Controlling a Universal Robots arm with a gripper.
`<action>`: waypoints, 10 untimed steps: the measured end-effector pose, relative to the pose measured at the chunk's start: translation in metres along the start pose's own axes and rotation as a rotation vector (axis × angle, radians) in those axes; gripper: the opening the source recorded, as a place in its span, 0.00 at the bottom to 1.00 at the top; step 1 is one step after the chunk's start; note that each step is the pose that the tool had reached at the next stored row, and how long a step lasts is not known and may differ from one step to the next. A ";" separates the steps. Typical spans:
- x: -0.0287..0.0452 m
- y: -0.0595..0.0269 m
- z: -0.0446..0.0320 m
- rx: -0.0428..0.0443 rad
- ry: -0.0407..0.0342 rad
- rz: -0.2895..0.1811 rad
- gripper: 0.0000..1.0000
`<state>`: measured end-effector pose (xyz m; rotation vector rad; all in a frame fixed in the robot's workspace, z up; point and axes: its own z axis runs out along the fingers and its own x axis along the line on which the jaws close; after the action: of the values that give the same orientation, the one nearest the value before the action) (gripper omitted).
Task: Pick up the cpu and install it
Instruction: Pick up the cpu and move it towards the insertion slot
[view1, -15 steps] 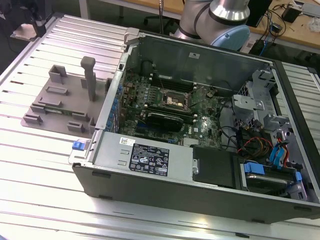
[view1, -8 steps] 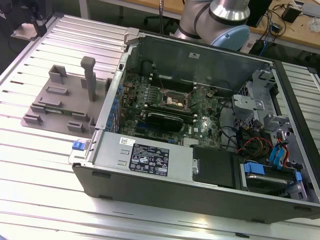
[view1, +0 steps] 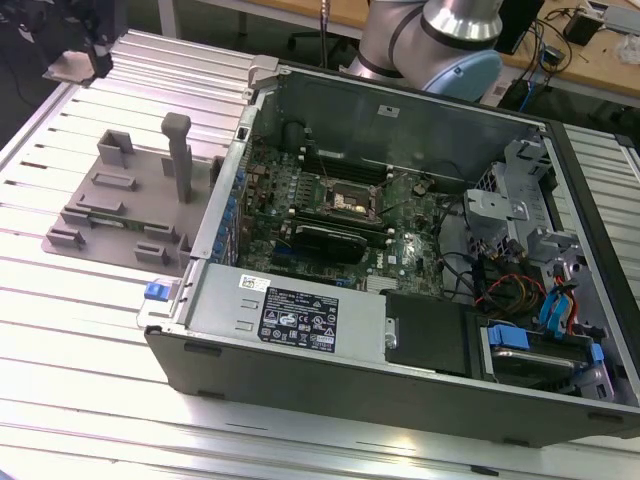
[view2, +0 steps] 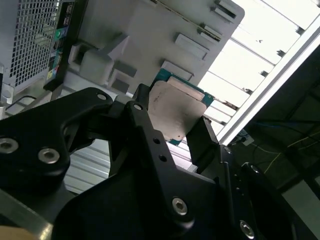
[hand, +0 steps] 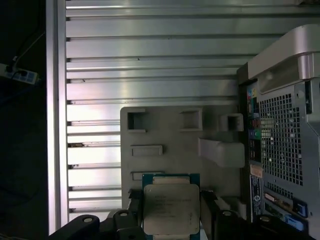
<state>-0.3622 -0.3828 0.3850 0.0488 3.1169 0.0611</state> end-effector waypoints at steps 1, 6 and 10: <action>-0.0084 0.0002 0.0002 -0.0001 0.0004 0.000 0.55; -0.0266 0.0008 0.0007 0.0000 0.0016 0.000 0.55; -0.0412 0.0011 0.0010 0.0001 0.0028 0.000 0.55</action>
<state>-0.3209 -0.3829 0.3850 0.0488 3.1197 0.0610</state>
